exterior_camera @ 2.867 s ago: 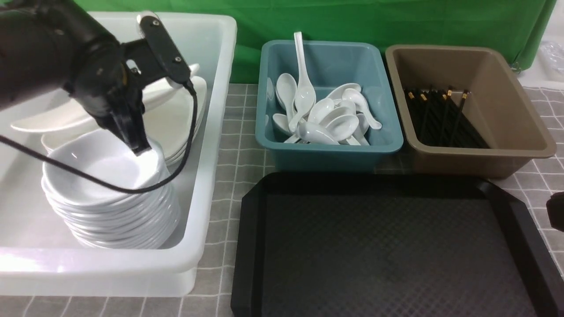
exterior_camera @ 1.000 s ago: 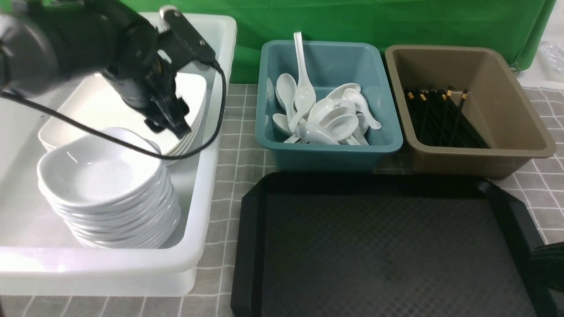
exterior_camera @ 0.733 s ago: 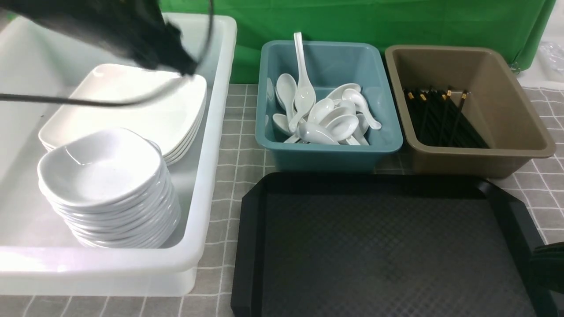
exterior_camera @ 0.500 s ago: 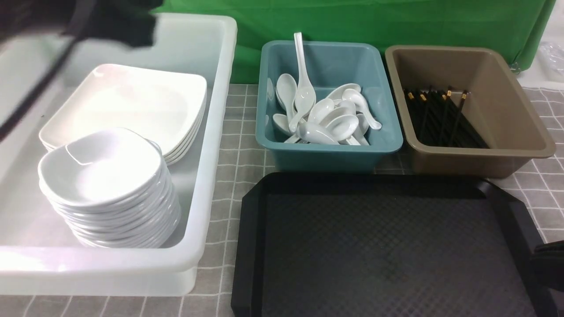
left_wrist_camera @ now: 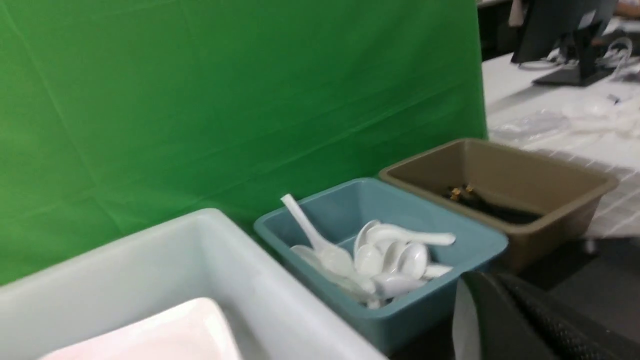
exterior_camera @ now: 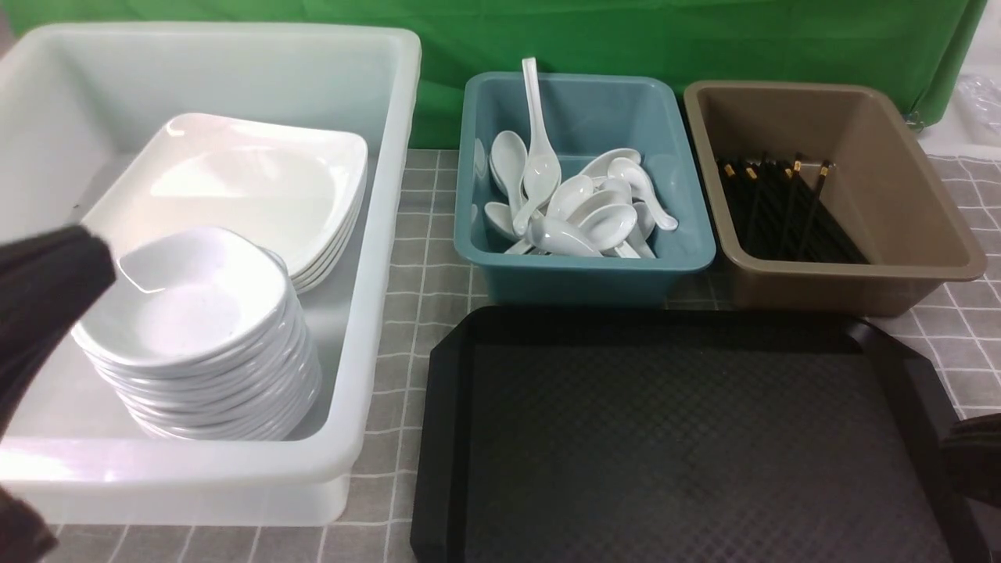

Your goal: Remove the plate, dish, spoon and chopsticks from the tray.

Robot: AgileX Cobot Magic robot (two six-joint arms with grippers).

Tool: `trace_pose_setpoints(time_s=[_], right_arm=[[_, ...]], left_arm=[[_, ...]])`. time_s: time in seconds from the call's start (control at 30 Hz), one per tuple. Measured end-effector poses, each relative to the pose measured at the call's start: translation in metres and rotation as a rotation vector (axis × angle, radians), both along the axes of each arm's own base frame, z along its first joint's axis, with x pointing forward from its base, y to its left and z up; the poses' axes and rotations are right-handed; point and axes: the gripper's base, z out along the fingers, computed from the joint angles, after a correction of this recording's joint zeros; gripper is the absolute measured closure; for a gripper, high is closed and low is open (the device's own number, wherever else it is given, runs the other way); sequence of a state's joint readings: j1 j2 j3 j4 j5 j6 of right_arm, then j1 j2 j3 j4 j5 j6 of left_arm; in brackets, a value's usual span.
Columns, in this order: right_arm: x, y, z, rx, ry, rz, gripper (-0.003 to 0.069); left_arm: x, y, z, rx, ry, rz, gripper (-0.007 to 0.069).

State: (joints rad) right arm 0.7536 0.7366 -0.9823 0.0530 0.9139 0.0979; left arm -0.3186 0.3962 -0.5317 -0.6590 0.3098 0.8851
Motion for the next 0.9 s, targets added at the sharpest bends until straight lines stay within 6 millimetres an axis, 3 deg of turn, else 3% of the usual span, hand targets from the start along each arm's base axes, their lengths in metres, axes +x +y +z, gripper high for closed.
trace_pose_setpoints(time_s=[0.2,0.37,0.5,0.6,0.7,0.77,0.8,0.83,0.87,0.9], right_arm=[[0.001,0.001,0.002,0.016,-0.016,-0.001,0.0550],[0.002,-0.001,0.002,0.028,-0.013,-0.028,0.0536],[0.004,-0.016,0.002,0.071,-0.049,-0.148,0.0531],[-0.001,-0.038,-0.007,0.105,-0.166,-0.289,0.0571],[-0.010,-0.054,-0.031,0.106,-0.336,-0.383,0.0631],[-0.016,-0.064,-0.070,0.091,-0.407,-0.474,0.0640],[-0.015,-0.063,-0.075,0.088,-0.402,-0.475,0.0641],[-0.018,-0.067,-0.092,0.089,-0.438,-0.518,0.0641],[-0.021,-0.071,-0.121,0.077,-0.457,-0.563,0.0641],[-0.022,-0.072,-0.135,0.072,-0.459,-0.579,0.0641]], left_arm=[[-0.002,0.003,-0.009,0.182,-0.019,0.012,0.0622],[-0.001,0.003,-0.010,0.212,-0.025,0.017,0.0622],[-0.001,0.003,-0.010,0.215,-0.026,0.018,0.0622],[-0.001,0.004,-0.010,0.218,-0.027,0.019,0.0622],[-0.001,0.004,-0.010,0.218,-0.027,0.019,0.0622],[-0.001,0.004,-0.010,0.218,-0.027,0.019,0.0622],[-0.001,0.004,-0.010,0.218,-0.027,0.019,0.0622],[-0.001,0.004,-0.010,0.219,-0.027,0.019,0.0622],[-0.001,0.004,-0.010,0.219,-0.027,0.019,0.0622],[-0.001,0.004,-0.010,0.219,-0.027,0.019,0.0622]])
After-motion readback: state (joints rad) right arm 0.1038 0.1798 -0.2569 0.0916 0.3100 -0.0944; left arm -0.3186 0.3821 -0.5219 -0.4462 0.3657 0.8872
